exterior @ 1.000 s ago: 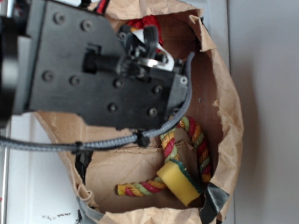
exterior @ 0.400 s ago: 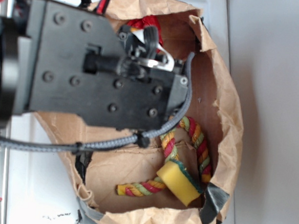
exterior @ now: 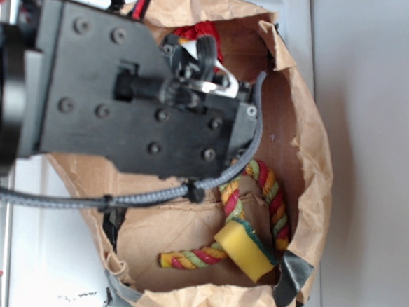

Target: Grab the red paper.

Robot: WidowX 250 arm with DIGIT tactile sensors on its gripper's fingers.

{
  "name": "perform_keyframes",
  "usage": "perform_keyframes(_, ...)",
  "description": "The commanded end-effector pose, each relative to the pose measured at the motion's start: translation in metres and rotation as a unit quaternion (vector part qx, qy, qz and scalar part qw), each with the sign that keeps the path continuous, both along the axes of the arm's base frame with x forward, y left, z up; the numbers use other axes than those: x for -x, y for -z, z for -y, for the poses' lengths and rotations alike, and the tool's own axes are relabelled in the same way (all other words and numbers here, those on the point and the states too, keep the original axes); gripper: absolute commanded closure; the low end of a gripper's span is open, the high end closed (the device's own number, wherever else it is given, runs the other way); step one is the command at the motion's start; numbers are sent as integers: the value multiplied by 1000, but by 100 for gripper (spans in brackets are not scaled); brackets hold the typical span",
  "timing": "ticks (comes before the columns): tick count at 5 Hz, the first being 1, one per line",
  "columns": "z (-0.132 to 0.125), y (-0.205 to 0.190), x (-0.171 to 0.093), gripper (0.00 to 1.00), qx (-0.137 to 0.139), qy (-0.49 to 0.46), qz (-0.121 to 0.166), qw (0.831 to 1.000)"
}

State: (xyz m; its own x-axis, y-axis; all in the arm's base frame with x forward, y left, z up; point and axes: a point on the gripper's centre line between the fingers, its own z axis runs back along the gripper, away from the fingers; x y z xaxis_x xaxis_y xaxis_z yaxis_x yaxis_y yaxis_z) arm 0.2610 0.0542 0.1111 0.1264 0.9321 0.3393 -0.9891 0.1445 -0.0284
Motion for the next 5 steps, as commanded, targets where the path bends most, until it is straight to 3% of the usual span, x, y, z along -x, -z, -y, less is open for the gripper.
perform_keyframes(1,-22,13,-21,0,-23,-15,0,1000)
perform_keyframes(5,-26,23,-4,0,-38,-43,-5,998)
